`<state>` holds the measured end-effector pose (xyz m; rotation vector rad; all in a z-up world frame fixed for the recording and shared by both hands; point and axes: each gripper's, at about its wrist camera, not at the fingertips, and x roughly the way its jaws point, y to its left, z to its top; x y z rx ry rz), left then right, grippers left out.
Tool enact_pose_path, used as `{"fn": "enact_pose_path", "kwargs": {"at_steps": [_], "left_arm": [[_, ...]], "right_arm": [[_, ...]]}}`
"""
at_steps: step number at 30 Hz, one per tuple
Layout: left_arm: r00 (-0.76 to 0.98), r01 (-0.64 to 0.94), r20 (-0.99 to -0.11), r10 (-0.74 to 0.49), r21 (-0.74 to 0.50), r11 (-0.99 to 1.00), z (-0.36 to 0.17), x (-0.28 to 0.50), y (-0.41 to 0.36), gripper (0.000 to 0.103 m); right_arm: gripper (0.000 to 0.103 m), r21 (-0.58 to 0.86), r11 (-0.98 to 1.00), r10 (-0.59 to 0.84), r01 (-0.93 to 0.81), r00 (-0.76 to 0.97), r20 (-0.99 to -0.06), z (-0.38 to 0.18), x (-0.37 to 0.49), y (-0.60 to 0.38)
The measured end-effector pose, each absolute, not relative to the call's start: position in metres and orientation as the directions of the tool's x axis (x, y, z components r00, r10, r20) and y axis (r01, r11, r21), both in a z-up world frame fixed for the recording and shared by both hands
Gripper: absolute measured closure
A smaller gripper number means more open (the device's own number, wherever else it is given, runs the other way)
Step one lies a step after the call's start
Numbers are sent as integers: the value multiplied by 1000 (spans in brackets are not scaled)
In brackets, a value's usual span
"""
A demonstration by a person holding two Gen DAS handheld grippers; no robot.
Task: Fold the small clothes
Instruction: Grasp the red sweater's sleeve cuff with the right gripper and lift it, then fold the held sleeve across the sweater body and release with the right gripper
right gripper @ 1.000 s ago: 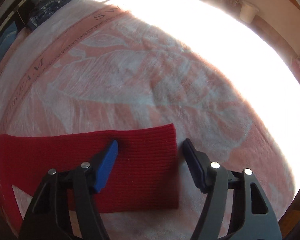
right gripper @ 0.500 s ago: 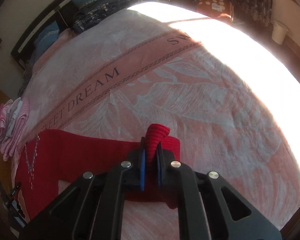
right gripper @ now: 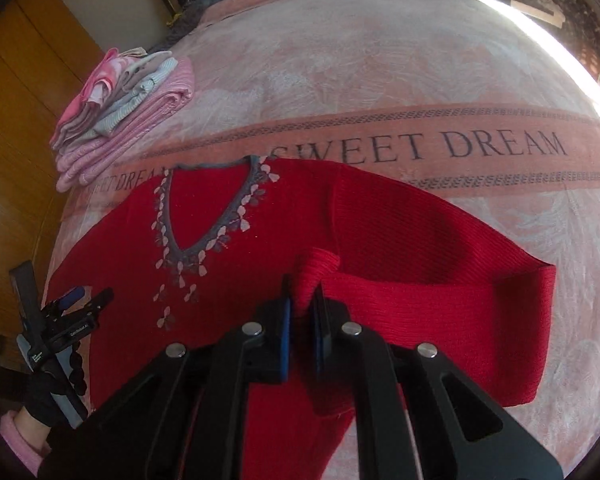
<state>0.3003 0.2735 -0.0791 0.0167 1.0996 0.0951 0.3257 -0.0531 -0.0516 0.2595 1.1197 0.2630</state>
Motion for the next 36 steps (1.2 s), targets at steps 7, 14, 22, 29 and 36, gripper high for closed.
{"fn": "enact_pose_path", "kwargs": {"at_steps": [7,14,22,29,36], "left_arm": [[458,3,-889,9,12,1000,-80,299,256,4],[448,64,-888,-103,-83,994,-77,298,229,4],[335,210,-906,-259,-196,958,-85,299,171,4],[250,224,-919,-307,-253,941,-103,305,139,24],[302,176,-921,-245,-199,964,-103,312,136,85]], "right_arm": [[91,453,870,492,-195,371,-787,-58,343,35],[63,500,848,526,-174,386,-758,-58,344,19],[63,490,872,442,-21,465,-767,-62,336,-82],[63,503,864,430,21,488,-760,-70,326,-128],[63,500,865,415,41,501,-759,-70,322,-147]]}}
